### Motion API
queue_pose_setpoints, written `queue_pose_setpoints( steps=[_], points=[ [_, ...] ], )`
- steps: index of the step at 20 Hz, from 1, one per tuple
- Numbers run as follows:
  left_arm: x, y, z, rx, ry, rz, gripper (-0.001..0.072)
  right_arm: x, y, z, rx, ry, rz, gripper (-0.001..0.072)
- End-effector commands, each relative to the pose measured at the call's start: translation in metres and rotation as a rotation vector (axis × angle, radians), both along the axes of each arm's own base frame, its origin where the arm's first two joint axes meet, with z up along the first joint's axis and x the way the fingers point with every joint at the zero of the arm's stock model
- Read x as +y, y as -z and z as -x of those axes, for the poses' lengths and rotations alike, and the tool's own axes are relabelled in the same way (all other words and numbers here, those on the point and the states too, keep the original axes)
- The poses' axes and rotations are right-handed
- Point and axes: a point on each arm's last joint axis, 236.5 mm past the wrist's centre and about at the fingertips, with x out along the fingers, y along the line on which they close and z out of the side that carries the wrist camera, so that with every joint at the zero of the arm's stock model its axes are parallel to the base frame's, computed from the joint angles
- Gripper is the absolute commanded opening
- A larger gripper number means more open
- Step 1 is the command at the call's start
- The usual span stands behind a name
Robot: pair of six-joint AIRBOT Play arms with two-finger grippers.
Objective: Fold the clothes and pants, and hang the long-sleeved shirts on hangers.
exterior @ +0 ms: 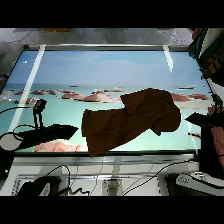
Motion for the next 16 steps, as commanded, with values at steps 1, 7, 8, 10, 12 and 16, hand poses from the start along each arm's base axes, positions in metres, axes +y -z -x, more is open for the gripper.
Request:
queue_pose_setpoints(
  steps=[1,7,8,10,12,16],
  points=[
    [-0.001,-0.001,-0.001,0.001,-0.004,0.013,0.0499,0.001,0.018,-0.014,-0.040,0.066,-0.143,0.0445],
    [0.001,-0.003,-0.006,-0.018,-0.021,0.013,0.0499,-0.031,0.028,-0.053,-0.065,0.180,-0.176,0.0446],
    [0.001,-0.003,-0.007,-0.021,-0.023,0.012,0.0499,-0.034,0.029,-0.059,-0.053,0.179,-0.196,0.0448],
    [0.003,-0.006,-0.012,-0.042,-0.041,0.012,0.0499,-0.036,0.037,-0.063,0.004,0.156,-0.252,0.0484],
    [0.008,-0.010,-0.022,-0.080,-0.073,0.011,0.0499,-0.032,0.050,-0.052,0.102,0.127,-0.293,0.0486],
    [0.011,-0.006,-0.030,-0.076,-0.096,0.009,0.0499,-0.021,0.076,-0.029,0.253,0.086,-0.297,0.0485]
  ],
)
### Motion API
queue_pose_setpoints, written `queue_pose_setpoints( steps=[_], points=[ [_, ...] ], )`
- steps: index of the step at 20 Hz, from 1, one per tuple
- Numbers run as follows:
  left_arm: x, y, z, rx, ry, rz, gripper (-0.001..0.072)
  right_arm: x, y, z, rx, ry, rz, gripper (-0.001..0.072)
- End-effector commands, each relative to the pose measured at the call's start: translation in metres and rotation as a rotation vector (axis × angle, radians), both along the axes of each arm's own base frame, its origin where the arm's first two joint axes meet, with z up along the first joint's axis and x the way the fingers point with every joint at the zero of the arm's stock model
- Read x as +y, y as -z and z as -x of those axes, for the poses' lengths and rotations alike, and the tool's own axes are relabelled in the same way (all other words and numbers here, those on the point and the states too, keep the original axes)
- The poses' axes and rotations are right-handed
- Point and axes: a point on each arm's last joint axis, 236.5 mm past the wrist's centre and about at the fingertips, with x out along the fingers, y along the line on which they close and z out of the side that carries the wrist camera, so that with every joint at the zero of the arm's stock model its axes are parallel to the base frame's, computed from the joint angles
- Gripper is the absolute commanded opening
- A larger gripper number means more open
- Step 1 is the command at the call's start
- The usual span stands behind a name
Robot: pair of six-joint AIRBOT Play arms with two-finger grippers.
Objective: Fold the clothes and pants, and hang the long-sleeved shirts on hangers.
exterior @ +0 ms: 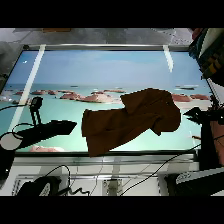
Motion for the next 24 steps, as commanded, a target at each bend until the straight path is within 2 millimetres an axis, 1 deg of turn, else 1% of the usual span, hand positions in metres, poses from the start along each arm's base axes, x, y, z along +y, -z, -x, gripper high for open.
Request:
queue_pose_setpoints(
  steps=[1,3,4,5,7,9,10,11,12,13,14,16,17,19,20,22,24],
  points=[
    [0.003,0.006,-0.008,0.009,-0.021,-0.001,0.0499,0.016,0.018,0.020,0.126,-0.070,-0.056,0.0485],
    [0.001,0.014,-0.007,0.044,-0.015,0.004,0.0499,0.035,0.019,0.034,0.181,-0.149,-0.105,0.0483],
    [-0.002,0.015,-0.007,0.057,-0.014,0.022,0.0499,0.039,0.022,0.041,0.206,-0.168,-0.106,0.0470],
    [-0.004,0.015,-0.008,0.064,-0.017,0.043,0.0499,0.045,0.024,0.047,0.227,-0.178,-0.121,0.0442],
    [-0.008,0.012,-0.008,0.068,-0.019,0.072,0.0499,0.059,0.032,0.062,0.273,-0.173,-0.168,0.0441],
    [-0.009,0.012,-0.007,0.071,-0.017,0.072,0.0499,0.079,0.040,0.078,0.309,-0.167,-0.237,0.0442],
    [-0.009,0.012,-0.007,0.071,-0.017,0.072,0.0499,0.091,0.038,0.081,0.296,-0.172,-0.281,0.0355],
    [-0.009,0.012,-0.007,0.071,-0.017,0.072,0.0499,0.100,0.035,0.077,0.266,-0.163,-0.320,0.0315],
    [-0.009,0.012,-0.007,0.071,-0.017,0.072,0.0499,0.104,0.032,0.073,0.251,-0.146,-0.345,0.0301],
    [-0.009,0.012,-0.007,0.071,-0.017,0.072,0.0499,0.107,0.029,0.066,0.229,-0.130,-0.367,0.0186],
    [-0.009,0.012,-0.007,0.071,-0.017,0.072,0.0499,0.109,0.024,0.060,0.205,-0.120,-0.377,0.0017],
    [-0.010,0.013,-0.006,0.078,-0.011,0.073,0.0499,0.107,0.011,0.045,0.134,-0.107,-0.374,0.0014],
    [-0.010,0.014,-0.004,0.086,-0.006,0.073,0.0498,0.104,0.000,0.036,0.087,-0.111,-0.358,0.0014],
    [-0.012,0.017,0.000,0.102,0.006,0.074,0.0498,0.092,-0.021,0.020,0.008,-0.107,-0.275,0.0013],
    [-0.013,0.018,0.002,0.111,0.011,0.074,0.0498,0.084,-0.031,0.012,-0.031,-0.106,-0.206,0.0012],
    [-0.015,0.024,0.008,0.133,0.025,0.075,0.0498,0.063,-0.051,-0.005,-0.112,-0.094,-0.012,0.0012],
    [-0.023,0.030,0.015,0.149,0.053,0.073,0.0498,0.044,-0.072,-0.016,-0.180,-0.092,0.177,0.0012]
  ],
)
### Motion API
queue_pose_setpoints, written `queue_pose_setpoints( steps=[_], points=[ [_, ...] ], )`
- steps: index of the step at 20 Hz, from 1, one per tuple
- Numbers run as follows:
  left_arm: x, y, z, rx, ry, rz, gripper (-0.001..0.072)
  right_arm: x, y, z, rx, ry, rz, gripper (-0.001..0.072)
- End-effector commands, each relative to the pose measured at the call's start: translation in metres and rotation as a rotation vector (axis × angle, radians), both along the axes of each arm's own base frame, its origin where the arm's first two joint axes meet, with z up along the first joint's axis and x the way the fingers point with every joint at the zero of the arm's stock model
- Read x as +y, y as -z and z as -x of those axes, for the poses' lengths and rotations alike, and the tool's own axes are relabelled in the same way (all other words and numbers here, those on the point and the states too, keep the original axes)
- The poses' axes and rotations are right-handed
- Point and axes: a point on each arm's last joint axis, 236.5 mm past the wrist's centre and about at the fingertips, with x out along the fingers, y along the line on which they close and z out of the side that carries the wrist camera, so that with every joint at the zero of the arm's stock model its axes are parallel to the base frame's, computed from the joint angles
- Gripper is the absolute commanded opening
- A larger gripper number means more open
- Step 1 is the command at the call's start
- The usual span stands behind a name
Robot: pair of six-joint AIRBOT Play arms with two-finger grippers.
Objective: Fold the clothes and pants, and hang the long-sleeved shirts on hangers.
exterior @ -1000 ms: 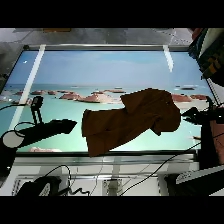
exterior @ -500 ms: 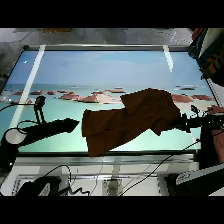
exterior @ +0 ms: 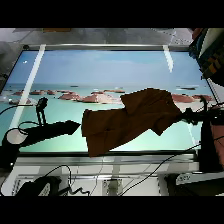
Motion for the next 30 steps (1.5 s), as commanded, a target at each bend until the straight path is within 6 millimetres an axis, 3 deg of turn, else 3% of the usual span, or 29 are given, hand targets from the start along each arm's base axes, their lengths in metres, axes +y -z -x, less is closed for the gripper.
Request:
queue_pose_setpoints(
  steps=[1,3,6,11,14,17,22,27,28,29,30],
  points=[
    [-0.011,0.008,0.012,0.029,0.046,0.001,0.0498,-0.035,-0.040,-0.024,-0.142,0.050,0.291,0.0012],
    [-0.021,0.009,0.018,0.030,0.084,0.000,0.0498,-0.045,-0.056,-0.026,-0.173,0.079,0.356,0.0012],
    [-0.032,0.018,0.031,0.084,0.094,0.019,0.0498,-0.036,-0.058,-0.020,-0.160,0.049,0.339,0.0012],
    [-0.047,0.081,0.086,0.333,0.055,0.090,0.0498,-0.021,-0.057,-0.021,-0.156,0.007,0.324,0.0013],
    [-0.059,0.104,0.108,0.364,0.075,0.088,0.0498,-0.016,-0.058,-0.023,-0.159,-0.003,0.320,0.0013],
    [-0.065,0.114,0.103,0.342,0.058,0.062,0.0498,-0.014,-0.059,-0.024,-0.162,-0.002,0.313,0.0013],
    [-0.075,0.157,0.111,0.508,0.027,0.031,0.0498,-0.011,-0.059,-0.021,-0.153,-0.013,0.300,0.0013],
    [-0.109,0.159,0.084,0.466,0.088,0.041,0.0487,-0.009,-0.058,-0.019,-0.148,-0.018,0.294,0.0014],
    [-0.113,0.159,0.079,0.468,0.092,0.040,0.0400,-0.009,-0.058,-0.019,-0.146,-0.020,0.292,0.0013],
    [-0.116,0.158,0.074,0.467,0.094,0.042,0.0220,-0.008,-0.058,-0.018,-0.143,-0.024,0.288,0.0014],
    [-0.120,0.155,0.069,0.457,0.099,0.047,0.0110,-0.006,-0.058,-0.016,-0.138,-0.030,0.282,0.0013]
  ],
)
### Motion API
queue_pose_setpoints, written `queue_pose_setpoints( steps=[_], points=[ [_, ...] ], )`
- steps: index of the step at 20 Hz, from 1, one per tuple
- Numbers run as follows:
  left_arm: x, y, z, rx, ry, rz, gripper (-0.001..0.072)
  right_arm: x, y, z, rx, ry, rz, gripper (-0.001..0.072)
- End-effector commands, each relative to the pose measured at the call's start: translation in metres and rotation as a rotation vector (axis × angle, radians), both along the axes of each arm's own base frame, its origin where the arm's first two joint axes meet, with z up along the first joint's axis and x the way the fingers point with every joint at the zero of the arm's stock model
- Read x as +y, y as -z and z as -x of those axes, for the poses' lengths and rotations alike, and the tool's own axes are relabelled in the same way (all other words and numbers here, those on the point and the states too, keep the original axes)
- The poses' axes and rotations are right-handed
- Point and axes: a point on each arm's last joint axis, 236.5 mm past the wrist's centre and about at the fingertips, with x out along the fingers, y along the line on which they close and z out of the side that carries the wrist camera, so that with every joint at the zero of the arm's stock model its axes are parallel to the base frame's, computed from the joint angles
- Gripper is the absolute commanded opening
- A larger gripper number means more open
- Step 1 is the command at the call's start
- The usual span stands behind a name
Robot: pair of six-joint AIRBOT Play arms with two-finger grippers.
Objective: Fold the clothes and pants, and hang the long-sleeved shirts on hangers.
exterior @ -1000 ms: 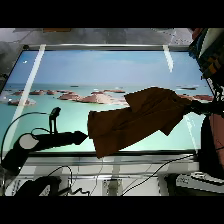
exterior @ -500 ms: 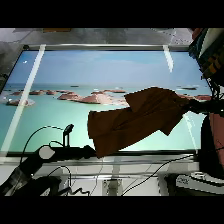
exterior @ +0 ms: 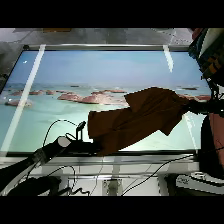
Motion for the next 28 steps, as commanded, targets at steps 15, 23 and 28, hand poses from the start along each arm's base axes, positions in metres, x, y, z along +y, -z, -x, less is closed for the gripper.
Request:
queue_pose_setpoints(
  steps=[15,23,28],
  points=[
    [0.123,-0.392,-0.153,-1.035,-0.260,0.123,0.0010,0.092,-0.228,0.044,-0.511,-0.114,0.019,0.0013],
    [0.203,-0.573,-0.041,-1.662,-0.630,0.013,0.0011,0.166,-0.379,0.155,-0.947,-0.048,0.181,0.0013],
    [0.207,-0.615,0.027,-1.860,-0.712,0.035,0.0011,0.203,-0.475,0.220,-1.225,-0.018,0.269,0.0013]
  ],
)
